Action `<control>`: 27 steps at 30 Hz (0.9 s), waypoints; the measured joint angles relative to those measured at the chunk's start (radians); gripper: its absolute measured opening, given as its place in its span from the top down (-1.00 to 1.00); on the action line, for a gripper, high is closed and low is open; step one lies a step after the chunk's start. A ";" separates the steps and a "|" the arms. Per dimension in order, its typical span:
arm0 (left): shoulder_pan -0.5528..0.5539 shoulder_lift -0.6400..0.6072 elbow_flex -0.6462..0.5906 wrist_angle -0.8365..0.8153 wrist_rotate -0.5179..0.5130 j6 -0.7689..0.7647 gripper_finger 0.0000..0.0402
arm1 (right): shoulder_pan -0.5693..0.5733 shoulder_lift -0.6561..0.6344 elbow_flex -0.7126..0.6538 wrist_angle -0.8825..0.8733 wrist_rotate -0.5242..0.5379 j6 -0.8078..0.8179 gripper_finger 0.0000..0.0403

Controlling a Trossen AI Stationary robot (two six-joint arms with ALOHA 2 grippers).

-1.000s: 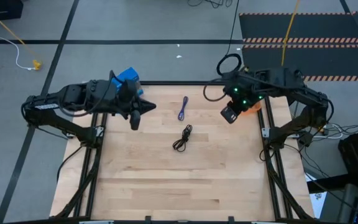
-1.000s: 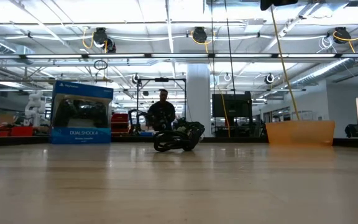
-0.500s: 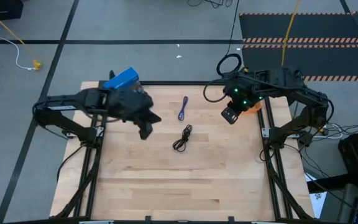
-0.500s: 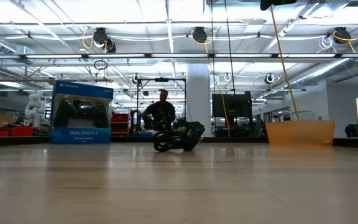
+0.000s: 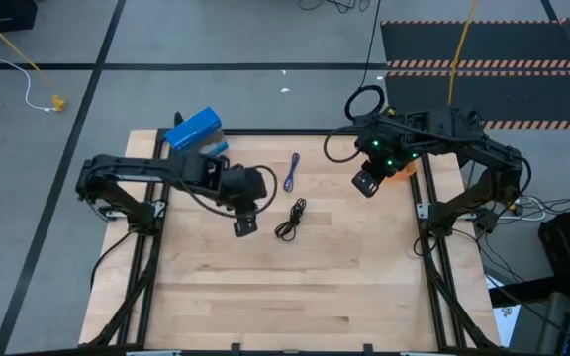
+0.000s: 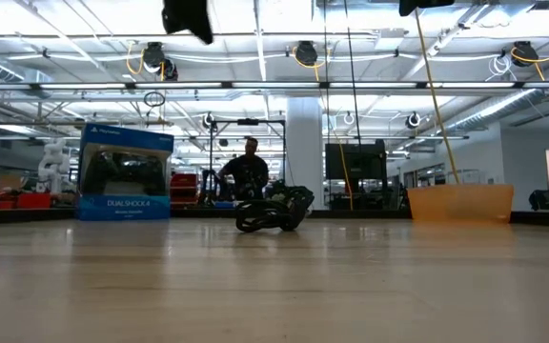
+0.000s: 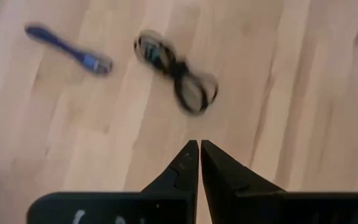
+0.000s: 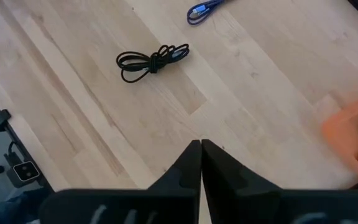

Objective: Pick and place USB-C Cables
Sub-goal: Put the black charger cable into the orange bin

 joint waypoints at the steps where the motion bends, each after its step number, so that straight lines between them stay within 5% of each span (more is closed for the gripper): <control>1: -0.003 0.001 0.000 -0.015 0.000 0.006 0.89 | 0.000 0.000 0.000 0.000 0.000 -0.001 0.98; 10: -0.005 -0.065 0.001 -0.130 0.065 0.153 0.82 | 0.000 0.000 0.000 0.000 0.000 -0.022 0.98; 21: -0.008 -0.043 0.001 -0.059 0.059 0.232 0.16 | 0.000 0.000 0.000 0.000 0.000 -0.022 0.98; 27: -0.018 0.024 0.002 -0.006 0.036 0.330 0.03 | 0.000 0.000 0.000 0.002 0.000 -0.029 0.98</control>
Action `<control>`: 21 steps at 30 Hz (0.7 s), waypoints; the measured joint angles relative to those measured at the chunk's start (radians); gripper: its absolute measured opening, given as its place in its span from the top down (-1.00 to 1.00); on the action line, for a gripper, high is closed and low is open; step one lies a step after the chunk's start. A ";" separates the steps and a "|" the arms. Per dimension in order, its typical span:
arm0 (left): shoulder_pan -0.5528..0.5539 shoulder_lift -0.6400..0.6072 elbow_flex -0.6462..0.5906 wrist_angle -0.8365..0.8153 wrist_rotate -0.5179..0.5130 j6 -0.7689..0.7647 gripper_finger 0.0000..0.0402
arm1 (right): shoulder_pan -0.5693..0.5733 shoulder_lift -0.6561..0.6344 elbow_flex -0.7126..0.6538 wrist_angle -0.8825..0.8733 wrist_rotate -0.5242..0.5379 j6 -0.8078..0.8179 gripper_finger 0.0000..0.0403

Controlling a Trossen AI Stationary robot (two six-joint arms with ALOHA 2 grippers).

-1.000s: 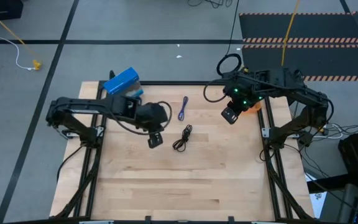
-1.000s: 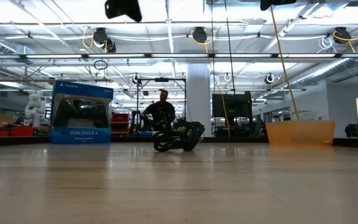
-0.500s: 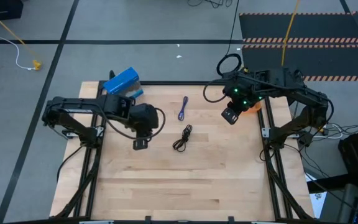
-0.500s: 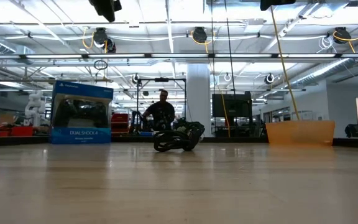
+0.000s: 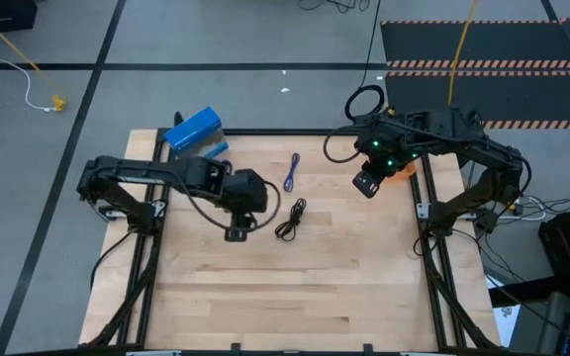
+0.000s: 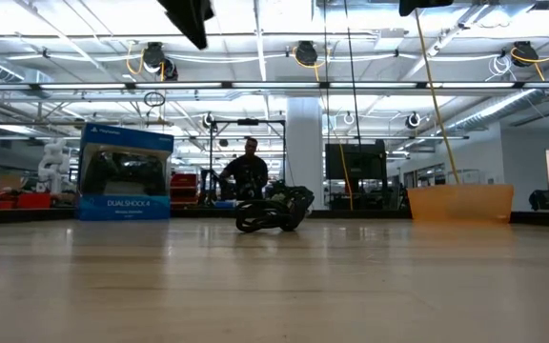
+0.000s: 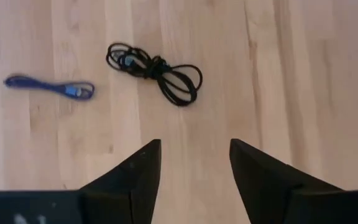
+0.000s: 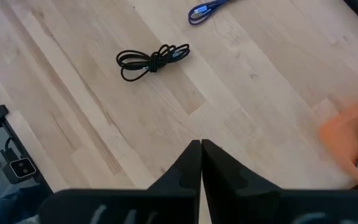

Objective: Pick and place USB-C Cables
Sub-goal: Put the black charger cable into the orange bin

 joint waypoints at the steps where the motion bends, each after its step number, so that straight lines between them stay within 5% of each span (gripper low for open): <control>1: 0.000 0.014 0.000 0.006 -0.004 0.018 0.03 | 0.000 0.000 0.000 0.004 0.000 -0.005 0.98; 21: 0.000 0.315 0.000 0.215 -0.003 0.157 0.03 | 0.000 0.000 0.000 0.004 -0.003 -0.016 0.98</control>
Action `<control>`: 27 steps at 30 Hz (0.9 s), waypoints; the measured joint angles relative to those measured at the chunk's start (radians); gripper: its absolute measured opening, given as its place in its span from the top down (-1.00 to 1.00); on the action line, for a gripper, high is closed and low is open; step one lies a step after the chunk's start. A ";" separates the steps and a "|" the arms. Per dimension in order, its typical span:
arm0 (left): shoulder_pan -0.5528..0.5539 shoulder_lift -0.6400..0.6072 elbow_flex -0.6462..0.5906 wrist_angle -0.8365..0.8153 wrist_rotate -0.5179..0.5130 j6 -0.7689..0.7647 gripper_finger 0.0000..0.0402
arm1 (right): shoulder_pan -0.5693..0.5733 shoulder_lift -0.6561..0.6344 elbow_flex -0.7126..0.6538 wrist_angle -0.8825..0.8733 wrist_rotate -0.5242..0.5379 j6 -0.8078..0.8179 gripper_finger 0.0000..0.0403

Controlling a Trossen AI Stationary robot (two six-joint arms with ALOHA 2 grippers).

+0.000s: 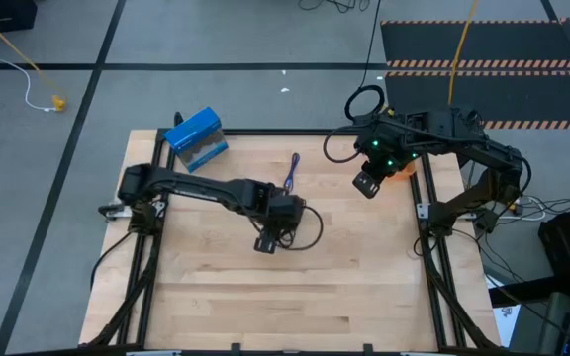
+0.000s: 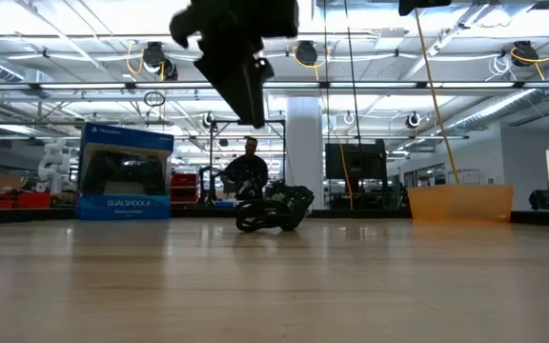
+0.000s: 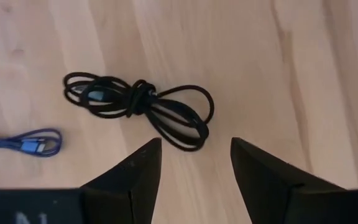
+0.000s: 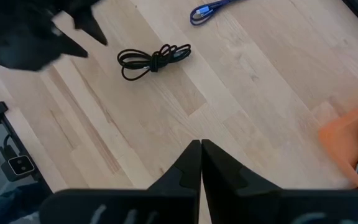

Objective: Pick and place USB-C Cables
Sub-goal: Put the black charger cable into the orange bin

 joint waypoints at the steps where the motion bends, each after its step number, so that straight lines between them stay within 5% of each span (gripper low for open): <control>1: 0.000 0.016 0.000 0.011 0.000 -0.002 0.03 | 0.000 0.000 0.000 0.000 0.000 -0.003 0.98; 10: 0.000 0.138 0.000 0.050 0.007 -0.055 -0.03 | 0.000 0.000 0.000 0.000 -0.001 -0.022 0.98; 21: 0.005 0.161 -0.014 0.113 0.022 -0.090 -0.61 | 0.000 0.000 0.000 0.001 0.000 -0.034 0.98; 27: 0.010 0.161 -0.111 0.174 0.026 -0.112 -0.69 | 0.000 0.000 0.000 0.001 0.000 -0.040 0.98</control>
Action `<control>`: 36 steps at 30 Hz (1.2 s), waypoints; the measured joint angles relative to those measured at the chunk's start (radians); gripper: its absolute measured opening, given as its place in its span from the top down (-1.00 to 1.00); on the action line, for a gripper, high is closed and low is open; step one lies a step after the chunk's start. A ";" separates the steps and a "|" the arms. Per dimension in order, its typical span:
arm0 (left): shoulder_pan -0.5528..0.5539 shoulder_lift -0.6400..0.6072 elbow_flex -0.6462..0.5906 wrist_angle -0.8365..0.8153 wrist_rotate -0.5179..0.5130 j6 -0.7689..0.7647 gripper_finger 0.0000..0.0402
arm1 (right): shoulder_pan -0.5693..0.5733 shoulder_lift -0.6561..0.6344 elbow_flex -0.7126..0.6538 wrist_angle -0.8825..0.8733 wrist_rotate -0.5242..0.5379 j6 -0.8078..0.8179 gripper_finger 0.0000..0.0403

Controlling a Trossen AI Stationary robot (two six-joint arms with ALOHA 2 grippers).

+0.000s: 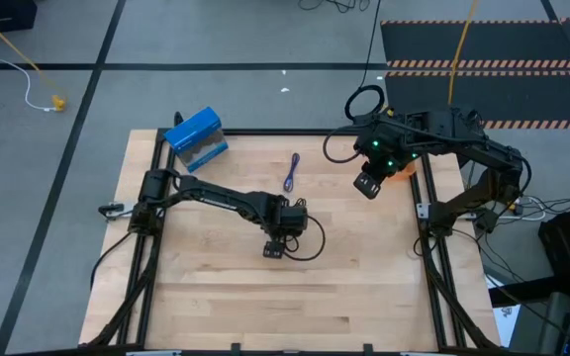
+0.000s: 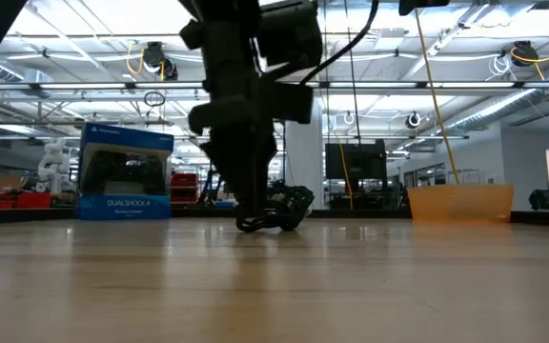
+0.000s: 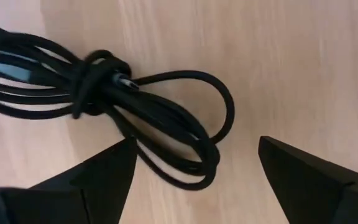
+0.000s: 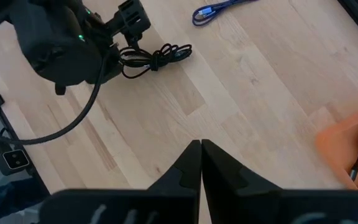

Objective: Pick and place USB-C Cables
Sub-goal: Put the black charger cable into the orange bin

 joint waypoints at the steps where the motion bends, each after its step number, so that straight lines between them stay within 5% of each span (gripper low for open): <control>1: -0.003 0.000 -0.016 0.021 0.000 -0.003 -0.68 | 0.000 0.000 0.000 0.000 0.000 0.000 0.98; 9: -0.031 -0.005 -0.128 0.202 -0.010 -0.045 -0.51 | 0.000 0.000 0.000 0.000 0.000 0.000 0.98; 24: -0.039 0.000 -0.139 0.306 -0.005 -0.009 -0.11 | 0.000 0.000 0.000 0.001 0.000 0.000 0.98; 36: -0.048 -0.031 -0.129 0.356 0.001 -0.019 -0.36 | 0.000 0.000 0.000 0.008 0.000 0.019 0.98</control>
